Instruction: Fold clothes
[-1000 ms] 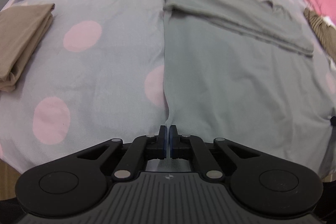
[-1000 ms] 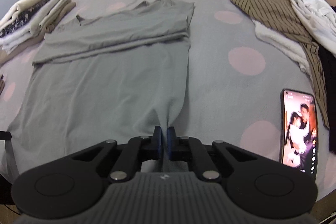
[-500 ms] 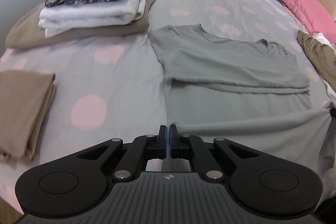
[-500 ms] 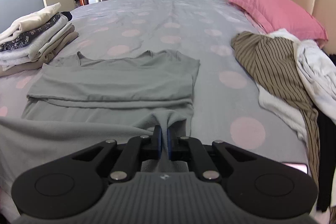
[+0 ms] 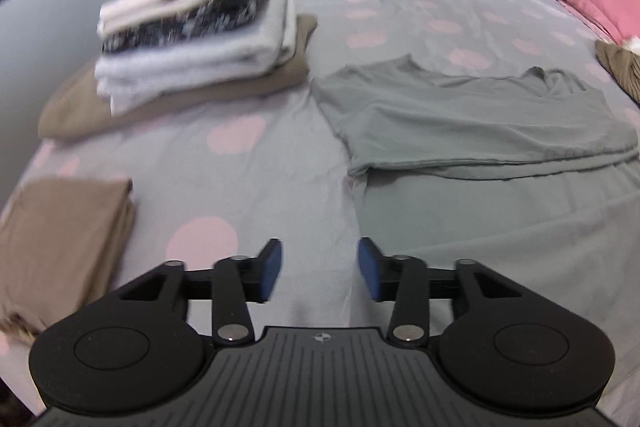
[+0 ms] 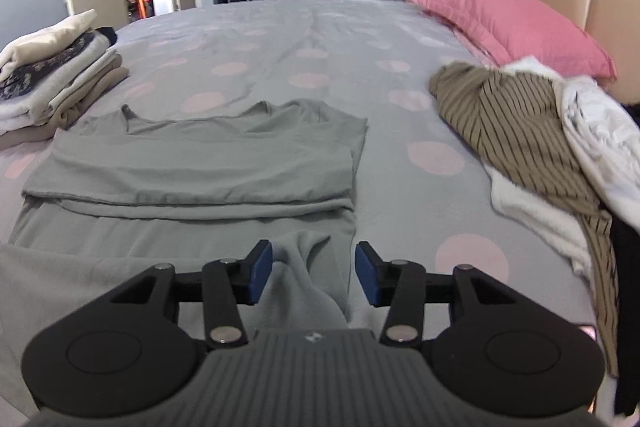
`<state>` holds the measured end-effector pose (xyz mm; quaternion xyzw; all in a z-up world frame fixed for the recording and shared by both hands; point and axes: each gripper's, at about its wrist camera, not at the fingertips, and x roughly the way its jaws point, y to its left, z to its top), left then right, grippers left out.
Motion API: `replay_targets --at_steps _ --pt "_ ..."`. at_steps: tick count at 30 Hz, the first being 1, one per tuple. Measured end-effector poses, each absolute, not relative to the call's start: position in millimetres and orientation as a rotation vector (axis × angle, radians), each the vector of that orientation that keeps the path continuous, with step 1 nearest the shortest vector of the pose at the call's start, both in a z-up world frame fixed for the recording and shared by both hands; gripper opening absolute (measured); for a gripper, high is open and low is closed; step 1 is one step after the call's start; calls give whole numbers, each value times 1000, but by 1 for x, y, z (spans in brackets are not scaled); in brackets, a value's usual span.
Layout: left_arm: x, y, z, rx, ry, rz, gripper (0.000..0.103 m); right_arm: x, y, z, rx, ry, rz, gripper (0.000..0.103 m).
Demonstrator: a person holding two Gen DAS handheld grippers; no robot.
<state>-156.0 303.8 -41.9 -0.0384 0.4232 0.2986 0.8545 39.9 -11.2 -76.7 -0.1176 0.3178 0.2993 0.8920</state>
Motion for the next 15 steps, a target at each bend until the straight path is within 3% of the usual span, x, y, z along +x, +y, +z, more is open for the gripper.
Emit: replay_targets --at_steps 6,9,11,15 --pt "-155 257 -31 157 850 532 53 8 1 -76 -382 595 791 62" --pt "-157 236 -30 223 841 449 63 -7 4 -78 -437 587 873 63" --pt "-158 222 -35 269 853 399 63 -18 5 -79 -485 573 923 81" --pt "-159 193 -47 354 882 300 63 -36 8 -82 -551 581 995 96"
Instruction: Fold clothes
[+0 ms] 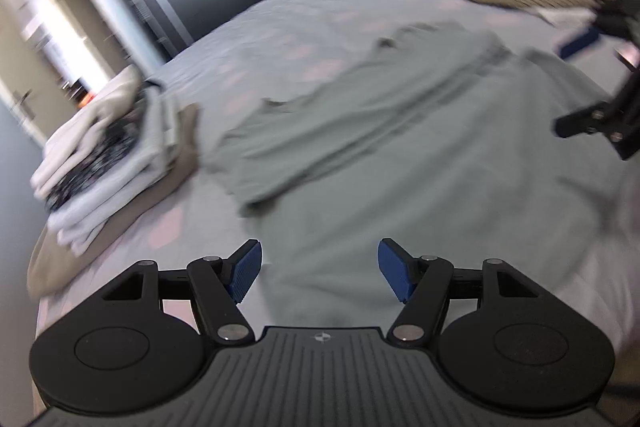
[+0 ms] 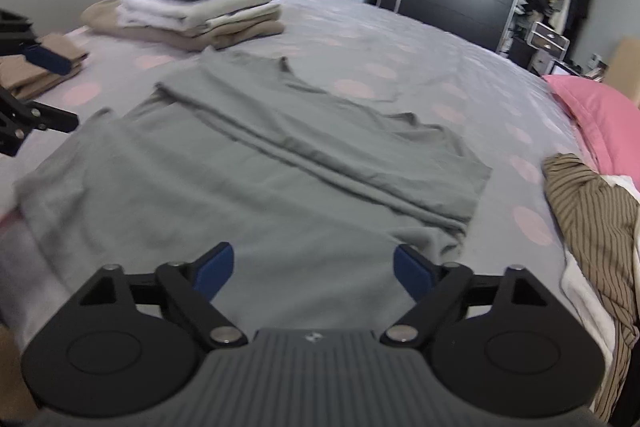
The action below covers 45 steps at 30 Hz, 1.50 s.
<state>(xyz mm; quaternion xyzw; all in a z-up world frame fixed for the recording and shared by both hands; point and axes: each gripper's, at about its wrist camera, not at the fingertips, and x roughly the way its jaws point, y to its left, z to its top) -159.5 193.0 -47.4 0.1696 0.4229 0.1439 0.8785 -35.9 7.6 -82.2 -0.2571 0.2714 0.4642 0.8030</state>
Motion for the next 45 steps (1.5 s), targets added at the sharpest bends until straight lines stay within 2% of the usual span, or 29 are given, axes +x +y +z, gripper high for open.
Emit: replay_targets --at_steps 2,9,15,20,26,27,28,29,31,42,45 --pt "-160 182 -53 377 893 261 63 -42 9 -84 -564 613 1003 102" --pt "-163 164 -63 394 916 192 63 -47 9 -90 -530 727 1027 102" --pt "-176 145 -79 534 962 69 64 -77 0 -87 -728 625 1146 102" --pt "-190 128 -98 726 1011 -25 64 -98 -10 -88 -989 457 1216 100" --pt "-199 125 -121 878 1097 -37 64 -114 -18 -97 -1116 399 1231 100" --pt "-199 127 -124 898 1109 -24 64 -119 -20 -105 -1182 367 1209 99" --pt "-200 128 -127 921 1119 -11 64 -123 -21 -113 -1252 333 1183 91" --pt "-202 129 -129 951 1122 -2 64 -124 -23 -119 -1303 313 1160 78" --pt "-205 130 -133 1004 1127 9 64 -123 -26 -130 -1389 284 1115 67" --pt "-215 142 -155 1193 1171 21 64 -120 -47 -149 -1576 171 1054 65" --pt "-214 145 -159 1219 1165 45 64 -119 -48 -155 -1613 148 1026 54"
